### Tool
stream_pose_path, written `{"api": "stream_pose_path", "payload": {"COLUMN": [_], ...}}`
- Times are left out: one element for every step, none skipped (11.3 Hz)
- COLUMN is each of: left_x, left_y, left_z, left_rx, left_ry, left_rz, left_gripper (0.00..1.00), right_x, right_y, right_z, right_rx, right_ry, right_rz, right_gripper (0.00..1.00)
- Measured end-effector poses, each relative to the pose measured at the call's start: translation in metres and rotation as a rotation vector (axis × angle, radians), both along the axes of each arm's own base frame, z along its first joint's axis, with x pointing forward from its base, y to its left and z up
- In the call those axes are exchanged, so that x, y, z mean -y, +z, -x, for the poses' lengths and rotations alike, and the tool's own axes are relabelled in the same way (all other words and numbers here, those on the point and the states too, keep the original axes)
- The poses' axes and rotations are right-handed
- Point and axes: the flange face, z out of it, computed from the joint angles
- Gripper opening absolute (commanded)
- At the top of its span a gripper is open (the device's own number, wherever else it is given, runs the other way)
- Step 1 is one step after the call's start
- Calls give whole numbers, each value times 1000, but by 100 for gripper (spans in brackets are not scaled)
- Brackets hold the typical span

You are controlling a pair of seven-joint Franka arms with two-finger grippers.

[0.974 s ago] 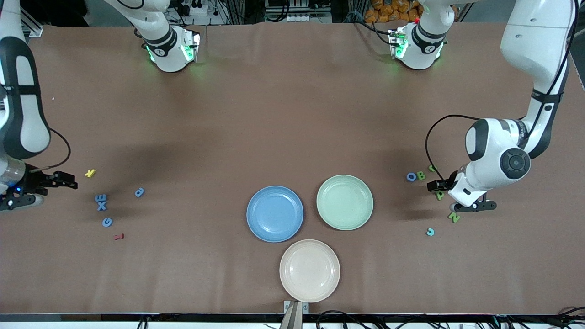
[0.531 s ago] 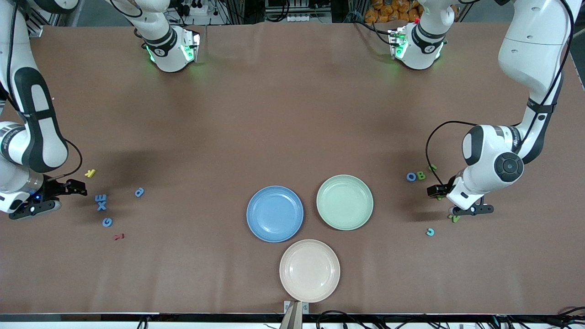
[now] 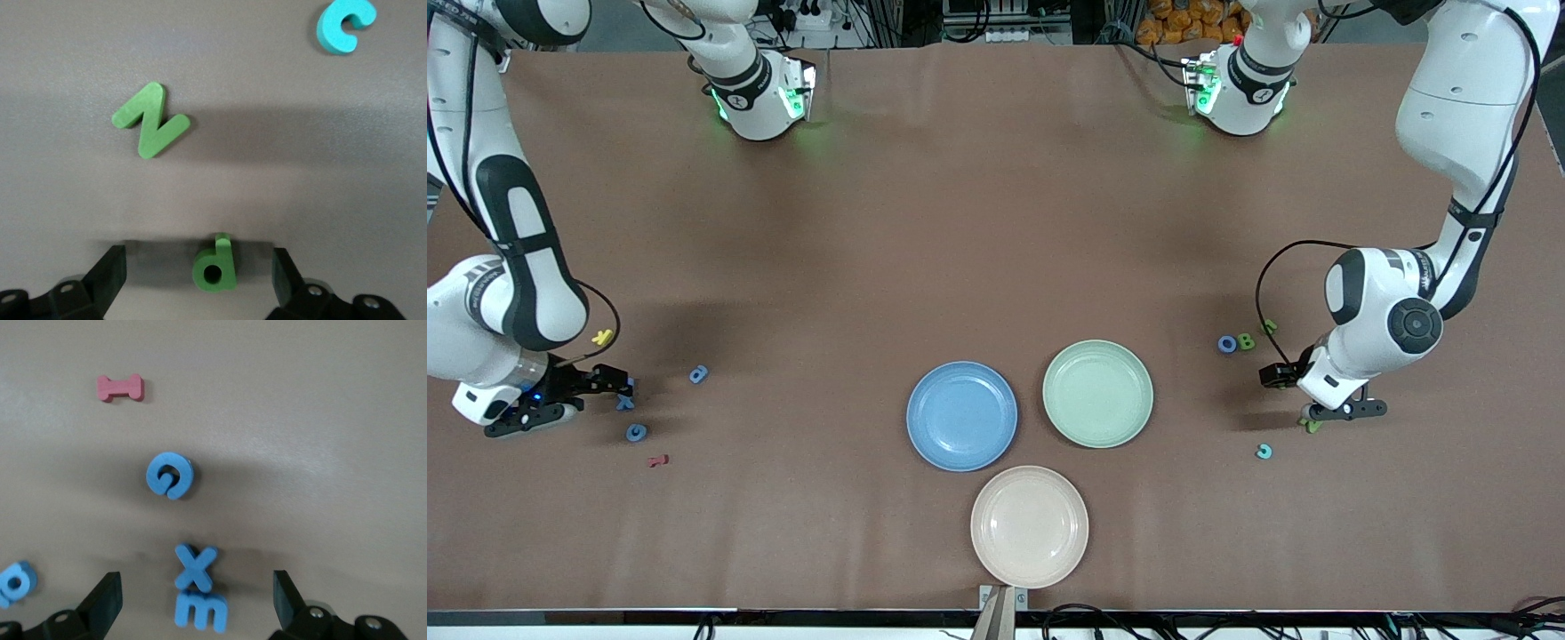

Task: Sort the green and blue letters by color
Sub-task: 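Grasp the green d with the left gripper while the right gripper grasps X, then place the d on the green plate while the right gripper grasps X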

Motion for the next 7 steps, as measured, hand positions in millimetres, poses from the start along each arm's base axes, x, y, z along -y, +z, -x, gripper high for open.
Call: {"api": "stream_pose_path", "payload": {"left_x": [0, 1, 1, 2, 3, 3, 4], "left_y": [-2, 0, 3, 5, 6, 6, 7], "left_z": [1, 1, 1, 1, 1, 1, 1], "left_rx": [-3, 2, 6, 9, 10, 10, 11], "left_ry": [0, -1, -1, -3, -5, -5, -6], "left_rz": [0, 1, 0, 1, 2, 2, 2], "left_gripper": [49, 41, 32, 27, 25, 23, 20], "right_x": [-3, -4, -4, -4, -3, -3, -3], "right_y": [-7, -14, -22, -28, -32, -33, -33], "right_z": [0, 1, 2, 3, 4, 4, 4], "right_rx": [-5, -13, -20, -26, -29, -30, -30], "right_ry": [-12, -20, -25, -28, -29, -29, -29], "right_rz": [-1, -3, -4, -4, -4, -5, -4], "right_gripper": [100, 100, 100, 100, 100, 100, 100]}}
